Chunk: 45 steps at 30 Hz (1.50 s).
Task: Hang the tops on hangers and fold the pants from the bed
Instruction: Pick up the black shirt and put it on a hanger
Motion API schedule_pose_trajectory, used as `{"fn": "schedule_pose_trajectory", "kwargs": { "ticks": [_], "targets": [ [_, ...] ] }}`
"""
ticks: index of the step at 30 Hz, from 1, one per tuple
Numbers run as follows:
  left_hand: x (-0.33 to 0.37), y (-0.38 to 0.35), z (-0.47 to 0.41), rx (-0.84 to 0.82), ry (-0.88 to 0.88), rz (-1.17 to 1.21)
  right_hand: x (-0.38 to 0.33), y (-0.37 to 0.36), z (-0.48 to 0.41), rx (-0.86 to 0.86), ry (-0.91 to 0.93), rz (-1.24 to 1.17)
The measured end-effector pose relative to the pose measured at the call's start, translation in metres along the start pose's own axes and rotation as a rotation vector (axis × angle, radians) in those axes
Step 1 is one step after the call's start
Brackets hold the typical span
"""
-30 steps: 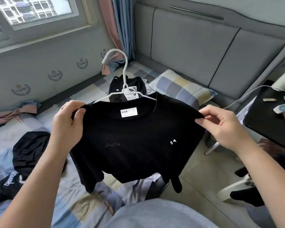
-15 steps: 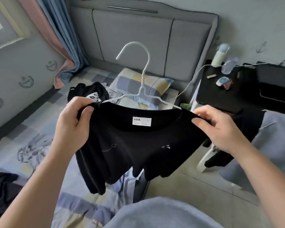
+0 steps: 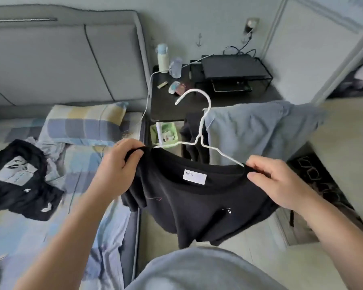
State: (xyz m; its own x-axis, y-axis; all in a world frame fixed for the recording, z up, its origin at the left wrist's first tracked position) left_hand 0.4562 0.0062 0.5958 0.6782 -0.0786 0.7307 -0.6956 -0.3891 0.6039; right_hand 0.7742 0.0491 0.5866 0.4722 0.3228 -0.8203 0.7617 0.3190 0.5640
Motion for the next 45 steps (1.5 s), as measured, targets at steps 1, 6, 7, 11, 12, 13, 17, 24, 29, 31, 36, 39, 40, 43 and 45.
{"fn": "schedule_pose_trajectory", "kwargs": {
  "ticks": [1,6,7,11,12,13,17,24,29,31,36,39,40,43,45],
  "targets": [
    [0.011,-0.025,-0.003,-0.052,-0.017,0.012,0.013,0.016,0.011,0.022,-0.032,-0.002],
    [0.075,-0.143,-0.013,-0.277,-0.130,0.042,0.078,0.098,0.079,0.154,-0.222,-0.057],
    [0.089,-0.167,-0.014,-0.323,-0.149,0.050,0.089,0.113,0.094,0.191,-0.258,-0.061],
    [0.145,-0.259,-0.012,-0.458,-0.204,0.072,0.123,0.170,0.155,0.333,-0.400,-0.076],
    [0.160,-0.280,-0.011,-0.482,-0.219,0.074,0.129,0.183,0.170,0.373,-0.431,-0.075],
    [0.176,-0.300,-0.010,-0.507,-0.238,0.073,0.135,0.194,0.185,0.413,-0.468,-0.083],
    [0.242,-0.367,-0.004,-0.596,-0.343,0.025,0.153,0.228,0.237,0.576,-0.592,-0.154],
    [0.312,-0.441,0.019,-0.845,-0.423,0.117,0.174,0.256,0.277,0.930,-0.694,-0.356],
    [0.346,-0.480,0.024,-1.053,-0.466,0.242,0.189,0.282,0.270,1.193,-0.673,-0.494],
    [0.362,-0.490,0.018,-1.092,-0.485,0.286,0.187,0.300,0.255,1.268,-0.623,-0.477],
    [0.407,-0.500,-0.014,-1.177,-0.590,0.385,0.182,0.346,0.198,1.355,-0.495,-0.459],
    [0.432,-0.498,-0.041,-1.194,-0.695,0.419,0.179,0.374,0.159,1.376,-0.412,-0.470],
    [0.439,-0.498,-0.051,-1.195,-0.723,0.423,0.179,0.384,0.147,1.386,-0.391,-0.470],
    [0.457,-0.505,-0.082,-1.179,-0.804,0.417,0.178,0.413,0.114,1.428,-0.355,-0.417],
    [0.466,-0.510,-0.103,-1.160,-0.850,0.415,0.178,0.434,0.094,1.459,-0.331,-0.393]
  ]
}}
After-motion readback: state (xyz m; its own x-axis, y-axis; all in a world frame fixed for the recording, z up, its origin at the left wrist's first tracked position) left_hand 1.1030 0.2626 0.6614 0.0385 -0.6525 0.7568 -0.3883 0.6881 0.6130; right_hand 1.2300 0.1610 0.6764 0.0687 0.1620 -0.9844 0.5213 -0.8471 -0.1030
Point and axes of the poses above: each hand's wrist, its own z-axis away from the middle knuckle, its own y-axis out of the back of the hand, x = y × z, the point moved 9 cm from there along -z, towards the middle knuckle, and after that the axes turned 7 degrees about x, right-handed, at the moved point
